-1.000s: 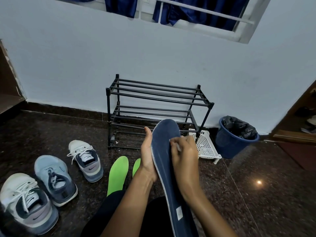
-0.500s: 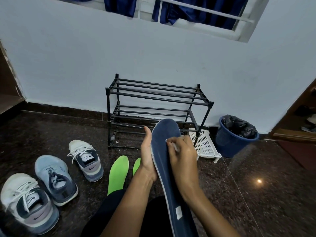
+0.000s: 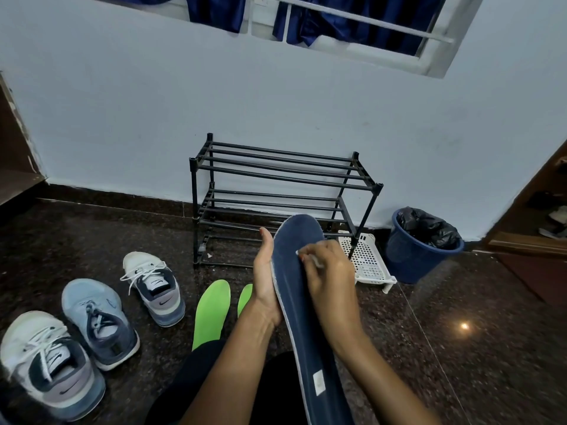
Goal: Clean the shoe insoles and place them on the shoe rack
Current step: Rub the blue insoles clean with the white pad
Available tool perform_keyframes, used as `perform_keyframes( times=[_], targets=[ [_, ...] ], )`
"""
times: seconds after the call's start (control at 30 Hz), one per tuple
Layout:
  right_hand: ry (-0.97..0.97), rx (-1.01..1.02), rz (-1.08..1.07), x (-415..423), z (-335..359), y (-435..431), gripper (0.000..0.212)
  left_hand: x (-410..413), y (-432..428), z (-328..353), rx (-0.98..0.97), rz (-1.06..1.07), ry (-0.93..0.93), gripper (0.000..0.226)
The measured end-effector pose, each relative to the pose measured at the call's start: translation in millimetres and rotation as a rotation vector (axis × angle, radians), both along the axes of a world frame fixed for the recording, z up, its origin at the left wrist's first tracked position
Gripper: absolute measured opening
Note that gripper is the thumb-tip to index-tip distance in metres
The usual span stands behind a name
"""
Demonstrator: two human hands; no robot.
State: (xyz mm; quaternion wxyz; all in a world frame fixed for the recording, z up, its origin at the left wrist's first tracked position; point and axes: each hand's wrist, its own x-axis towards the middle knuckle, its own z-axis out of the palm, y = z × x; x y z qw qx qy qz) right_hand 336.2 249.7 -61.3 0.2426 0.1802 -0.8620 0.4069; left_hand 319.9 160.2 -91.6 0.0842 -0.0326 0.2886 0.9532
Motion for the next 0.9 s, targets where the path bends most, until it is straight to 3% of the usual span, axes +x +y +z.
perform_keyframes(
  times=[0.17, 0.27, 0.4, 0.7, 0.9],
  targets=[
    [-0.029, 0.015, 0.126, 23.2, -8.5, -7.0, 0.012, 2.8, 0.3, 5.9, -0.002, -0.016, -0.019, 0.082],
    [-0.001, 0.024, 0.077, 15.4, -4.9, -3.5, 0.012, 4.9, 1.7, 7.5, -0.033, -0.018, -0.017, 0.091],
    [0.029, 0.016, -0.041, -5.5, 1.2, 3.5, 0.012, 4.9, 2.2, 6.6, -0.029, -0.01, 0.018, 0.076],
    [-0.032, 0.001, 0.132, 26.3, -6.9, -6.7, 0.014, 2.5, 0.7, 5.7, 0.008, -0.033, 0.001, 0.079],
    [-0.001, 0.045, 0.048, 6.5, 0.1, -2.3, 0.012, 5.5, 0.2, 8.7, 0.0, -0.041, -0.004, 0.083]
  ],
)
